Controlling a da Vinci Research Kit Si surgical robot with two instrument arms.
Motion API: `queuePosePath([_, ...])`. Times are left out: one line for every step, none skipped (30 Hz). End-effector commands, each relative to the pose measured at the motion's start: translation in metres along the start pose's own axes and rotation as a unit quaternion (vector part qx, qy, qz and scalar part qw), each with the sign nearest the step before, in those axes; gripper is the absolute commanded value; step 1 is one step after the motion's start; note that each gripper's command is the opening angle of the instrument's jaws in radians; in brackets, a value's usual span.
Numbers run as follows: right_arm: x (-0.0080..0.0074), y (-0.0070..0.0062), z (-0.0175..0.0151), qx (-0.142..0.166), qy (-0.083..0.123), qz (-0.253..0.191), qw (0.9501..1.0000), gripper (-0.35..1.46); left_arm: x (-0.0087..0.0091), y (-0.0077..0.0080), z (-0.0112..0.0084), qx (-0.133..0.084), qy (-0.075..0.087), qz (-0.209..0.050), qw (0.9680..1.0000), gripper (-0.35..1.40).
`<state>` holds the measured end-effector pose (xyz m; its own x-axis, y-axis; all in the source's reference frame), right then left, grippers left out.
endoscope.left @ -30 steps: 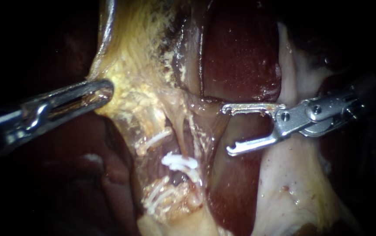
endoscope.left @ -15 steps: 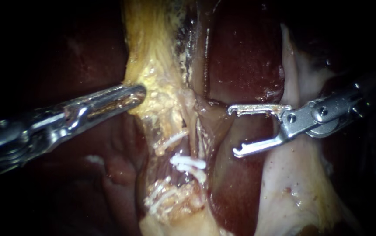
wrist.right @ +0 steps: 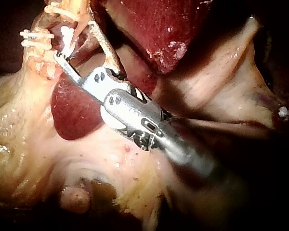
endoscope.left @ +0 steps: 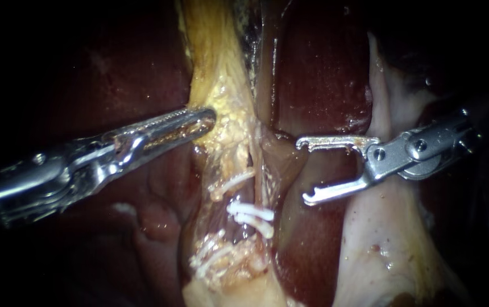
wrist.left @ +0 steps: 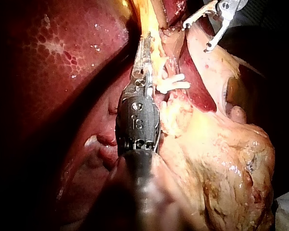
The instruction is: Going back second clip right tube
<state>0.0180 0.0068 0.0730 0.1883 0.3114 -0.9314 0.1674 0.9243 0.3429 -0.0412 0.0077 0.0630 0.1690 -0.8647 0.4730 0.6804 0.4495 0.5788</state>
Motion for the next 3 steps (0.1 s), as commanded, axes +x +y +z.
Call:
queuePosePath([0.0000,0.0000,0.0000,0.000,0.000,0.000,1.0000,0.60,0.0000,0.0000,0.0000,-0.001,0.000,0.000,1.0000,-0.35])
queuePosePath([0.0001,0.0000,0.0000,0.000,0.000,0.000,1.0000,0.60,0.0000,0.0000,0.0001,-0.001,0.000,0.000,1.0000,-0.35])
queuePosePath([0.0001,0.0000,0.0000,0.000,0.000,0.000,1.0000,0.60,0.0000,-0.0001,0.0001,-0.001,0.000,0.000,1.0000,-0.35])
